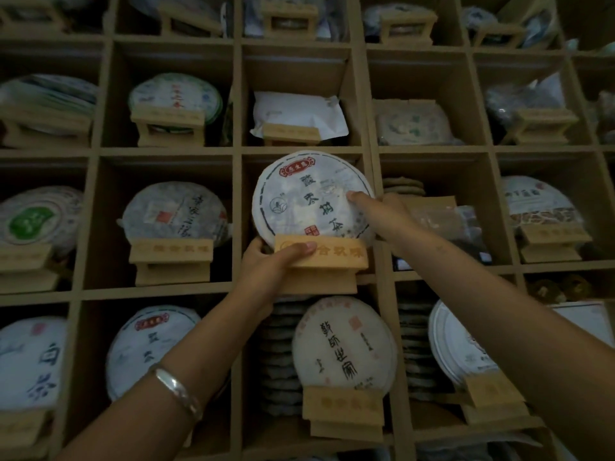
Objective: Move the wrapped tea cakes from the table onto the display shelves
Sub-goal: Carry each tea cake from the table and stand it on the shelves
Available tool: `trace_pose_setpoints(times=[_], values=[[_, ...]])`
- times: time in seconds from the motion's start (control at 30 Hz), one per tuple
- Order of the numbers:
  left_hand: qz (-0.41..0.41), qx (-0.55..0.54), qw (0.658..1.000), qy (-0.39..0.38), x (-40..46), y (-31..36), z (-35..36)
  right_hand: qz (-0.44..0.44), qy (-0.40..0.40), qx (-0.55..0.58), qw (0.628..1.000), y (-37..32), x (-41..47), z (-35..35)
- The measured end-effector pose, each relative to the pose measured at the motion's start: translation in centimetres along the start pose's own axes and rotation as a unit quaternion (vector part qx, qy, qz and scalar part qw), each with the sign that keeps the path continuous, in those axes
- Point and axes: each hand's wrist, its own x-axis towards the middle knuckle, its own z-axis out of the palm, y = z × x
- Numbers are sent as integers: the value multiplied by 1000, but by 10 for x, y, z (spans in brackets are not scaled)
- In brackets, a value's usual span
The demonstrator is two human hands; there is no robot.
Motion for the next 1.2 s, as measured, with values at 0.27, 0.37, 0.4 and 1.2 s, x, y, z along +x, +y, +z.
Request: trace_pose_setpoints(times=[0.27,0.37,0.4,1.2], values=[[-40,-62,997,-18,35,-4,1,-19,1,9,1000,13,22,28],[-36,-55,997,-43,49,-4,1,-16,14,18,1000,12,32,33],[-37,-50,997,-46,54,-3,1,-15,15,25,999,13,35,34],[-101,45,993,-44,134,-56,-15,-35,14,10,999,92,89,82]])
